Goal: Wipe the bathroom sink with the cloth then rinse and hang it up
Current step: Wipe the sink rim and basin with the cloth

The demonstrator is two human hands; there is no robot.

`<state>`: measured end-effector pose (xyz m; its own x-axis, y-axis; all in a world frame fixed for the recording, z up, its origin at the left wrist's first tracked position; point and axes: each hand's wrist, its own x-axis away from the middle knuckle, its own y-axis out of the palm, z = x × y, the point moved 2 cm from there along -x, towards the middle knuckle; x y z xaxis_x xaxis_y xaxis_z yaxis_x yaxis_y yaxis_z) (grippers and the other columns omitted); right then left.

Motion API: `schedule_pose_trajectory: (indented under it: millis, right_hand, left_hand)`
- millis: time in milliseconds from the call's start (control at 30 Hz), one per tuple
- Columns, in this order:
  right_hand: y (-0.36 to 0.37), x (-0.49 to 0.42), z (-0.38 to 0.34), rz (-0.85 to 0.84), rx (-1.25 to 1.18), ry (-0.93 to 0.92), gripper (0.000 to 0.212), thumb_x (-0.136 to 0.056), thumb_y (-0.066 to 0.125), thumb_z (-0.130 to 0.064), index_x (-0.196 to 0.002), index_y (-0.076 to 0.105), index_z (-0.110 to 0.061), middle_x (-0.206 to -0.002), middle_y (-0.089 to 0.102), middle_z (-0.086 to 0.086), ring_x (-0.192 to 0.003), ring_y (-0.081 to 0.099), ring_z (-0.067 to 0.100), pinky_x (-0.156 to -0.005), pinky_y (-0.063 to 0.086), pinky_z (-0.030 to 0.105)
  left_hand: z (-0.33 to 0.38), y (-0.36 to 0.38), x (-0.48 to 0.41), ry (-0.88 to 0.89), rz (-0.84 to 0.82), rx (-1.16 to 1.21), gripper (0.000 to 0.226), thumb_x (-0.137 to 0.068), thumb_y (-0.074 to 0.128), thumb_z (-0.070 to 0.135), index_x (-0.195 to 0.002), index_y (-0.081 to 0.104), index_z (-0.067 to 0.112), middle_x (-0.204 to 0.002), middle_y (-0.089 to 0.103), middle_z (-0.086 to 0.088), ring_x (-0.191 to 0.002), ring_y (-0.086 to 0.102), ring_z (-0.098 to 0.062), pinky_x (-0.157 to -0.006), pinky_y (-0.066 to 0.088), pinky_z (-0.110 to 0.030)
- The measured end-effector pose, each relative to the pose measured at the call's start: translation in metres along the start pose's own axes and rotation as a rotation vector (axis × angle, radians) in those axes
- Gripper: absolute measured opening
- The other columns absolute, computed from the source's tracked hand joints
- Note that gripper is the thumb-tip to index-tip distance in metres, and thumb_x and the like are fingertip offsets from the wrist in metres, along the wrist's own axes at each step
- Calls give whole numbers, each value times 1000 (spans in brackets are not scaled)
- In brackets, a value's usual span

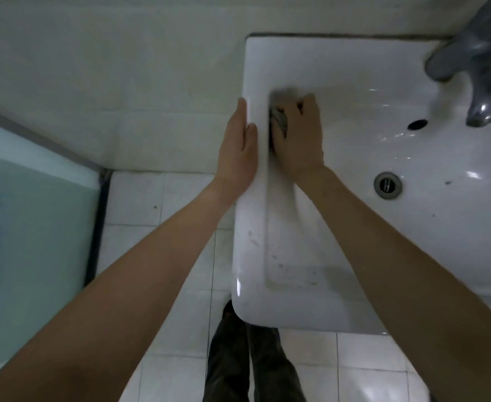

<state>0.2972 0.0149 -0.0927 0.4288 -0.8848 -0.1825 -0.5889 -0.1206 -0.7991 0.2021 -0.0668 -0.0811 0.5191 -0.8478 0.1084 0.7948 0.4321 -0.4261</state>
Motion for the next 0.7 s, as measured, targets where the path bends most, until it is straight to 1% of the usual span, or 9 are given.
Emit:
schedule_pose_trajectory:
  millis: [67, 133, 233, 300, 400, 433, 500, 567, 700]
  right_hand:
    - [-16, 40, -2, -56, -91, -32, 20, -95, 52, -20, -96, 59, -2, -104, 50, 19, -88, 51, 34, -77, 48, 46]
    - [-38, 90, -1, -179, -210, -62, 20, -96, 54, -20, -98, 62, -2, -100, 49, 16, -86, 52, 29, -76, 48, 42]
    - [-62, 140, 1, -452, -311, -108, 27, -93, 55, -26, -108, 65, -6, -107, 50, 11, -95, 53, 22, -85, 46, 31]
    - [-73, 158, 4, -629, -342, -200, 26, -91, 56, -27, -107, 66, -9, -110, 51, 8, -99, 51, 18, -89, 41, 24]
    - [-79, 174, 4, -785, -296, -408, 18, -94, 59, -23, -105, 69, -13, -109, 54, 4, -100, 47, 11, -91, 35, 17]
    - [-80, 174, 6, -828, -278, -440, 17, -94, 60, -24, -105, 69, -15, -108, 55, 2, -99, 46, 10, -92, 35, 17]
    - [-89, 170, 17, -901, -246, -438, 18, -94, 59, -30, -105, 69, -21, -109, 54, -2, -99, 47, 11, -91, 40, 25]
    - [-110, 168, 45, -949, -201, -385, 22, -94, 53, -41, -102, 69, -28, -109, 53, -9, -98, 49, 12, -90, 43, 32]
    - [-175, 174, 115, -956, -65, -217, 27, -92, 47, -53, -101, 68, -39, -107, 54, -17, -102, 52, 9, -90, 44, 37]
  left_hand:
    - [2, 0, 1, 3, -3, -9, 51, -103, 30, 17, -152, 17, 9, -160, 22, -4, -145, 22, -13, -98, 8, 8]
    - [4, 0, 2, 7, -1, -18, 51, -103, 30, 17, -152, 18, 9, -159, 22, -4, -145, 23, -13, -99, 8, 8]
    - [5, 0, 3, -23, -10, -24, 51, -103, 30, 18, -152, 17, 10, -160, 22, -3, -145, 22, -12, -96, 7, 11]
    - [6, 1, 4, -32, -12, -25, 51, -103, 30, 19, -152, 17, 10, -160, 21, -1, -145, 21, -10, -96, 7, 10]
    - [4, 2, 6, -31, -9, -14, 52, -103, 30, 19, -152, 18, 10, -160, 21, 1, -145, 20, -7, -97, 7, 9]
    - [4, 2, 6, -35, -15, -16, 52, -102, 30, 20, -152, 18, 10, -160, 20, 1, -145, 19, -7, -98, 7, 9]
    - [3, 1, 5, -36, -19, -30, 52, -102, 30, 21, -152, 17, 10, -160, 20, 0, -145, 19, -7, -99, 7, 7]
    - [2, 0, 3, -33, -5, -37, 53, -102, 30, 21, -152, 17, 10, -160, 20, -1, -145, 19, -7, -100, 7, 6]
    - [2, 0, 3, -30, -2, -26, 53, -102, 30, 20, -152, 18, 10, -160, 20, -1, -146, 20, -8, -103, 8, 4]
